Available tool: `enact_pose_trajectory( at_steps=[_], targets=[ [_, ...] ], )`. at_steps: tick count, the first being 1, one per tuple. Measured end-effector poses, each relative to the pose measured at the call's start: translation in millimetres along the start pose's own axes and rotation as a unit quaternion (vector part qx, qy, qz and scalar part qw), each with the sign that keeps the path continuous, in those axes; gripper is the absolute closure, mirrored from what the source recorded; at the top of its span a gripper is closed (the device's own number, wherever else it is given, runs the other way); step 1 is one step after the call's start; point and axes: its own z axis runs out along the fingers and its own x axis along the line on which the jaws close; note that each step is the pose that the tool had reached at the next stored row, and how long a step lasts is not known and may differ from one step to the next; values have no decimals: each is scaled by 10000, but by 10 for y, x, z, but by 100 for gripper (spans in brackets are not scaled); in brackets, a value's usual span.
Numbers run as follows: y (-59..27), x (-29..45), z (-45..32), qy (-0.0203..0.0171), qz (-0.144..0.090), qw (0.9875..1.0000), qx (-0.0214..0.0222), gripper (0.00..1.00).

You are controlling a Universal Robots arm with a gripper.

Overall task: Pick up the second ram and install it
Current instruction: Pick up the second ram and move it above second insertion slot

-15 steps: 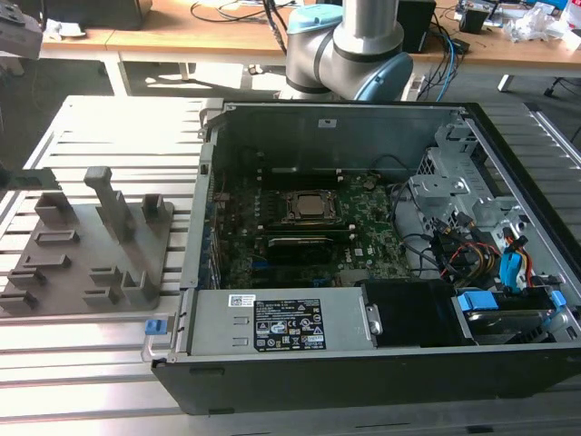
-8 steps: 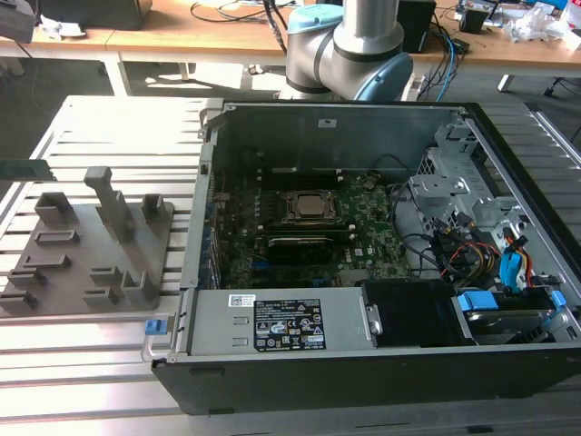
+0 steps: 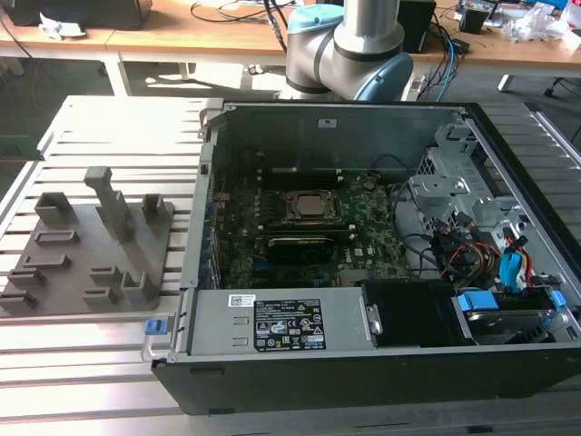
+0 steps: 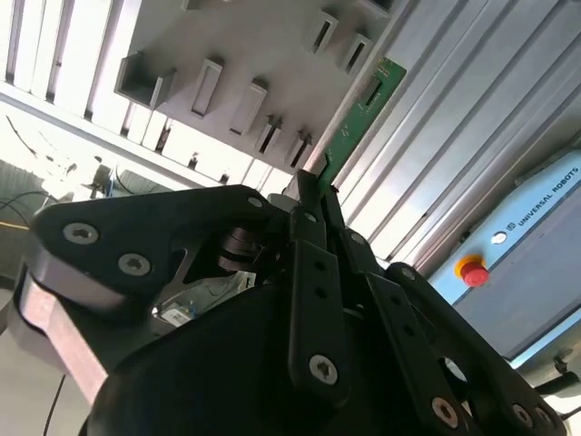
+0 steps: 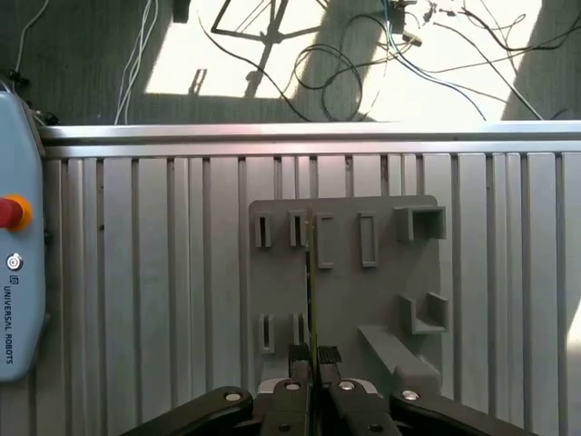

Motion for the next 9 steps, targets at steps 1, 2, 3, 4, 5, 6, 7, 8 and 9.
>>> enact_pose_trajectory(
  at_steps=[1,2,3,4,5,6,7,8,9],
  targets=[
    [1,0,-38,0,0,10000,0,86],
    [2,0,-77,0,0,10000,0,86],
    [2,-1,-109,0,0,10000,0,86],
    [3,-1,-138,0,0,10000,0,86],
    [3,-1,-154,0,0,10000,0,86],
    [4,-2,-171,0,0,10000,0,86],
    [4,-2,-202,0,0,10000,0,86],
    [5,-2,-224,0,0,10000,0,86],
    [5,-3,-245,0,0,10000,0,86]
  ],
)
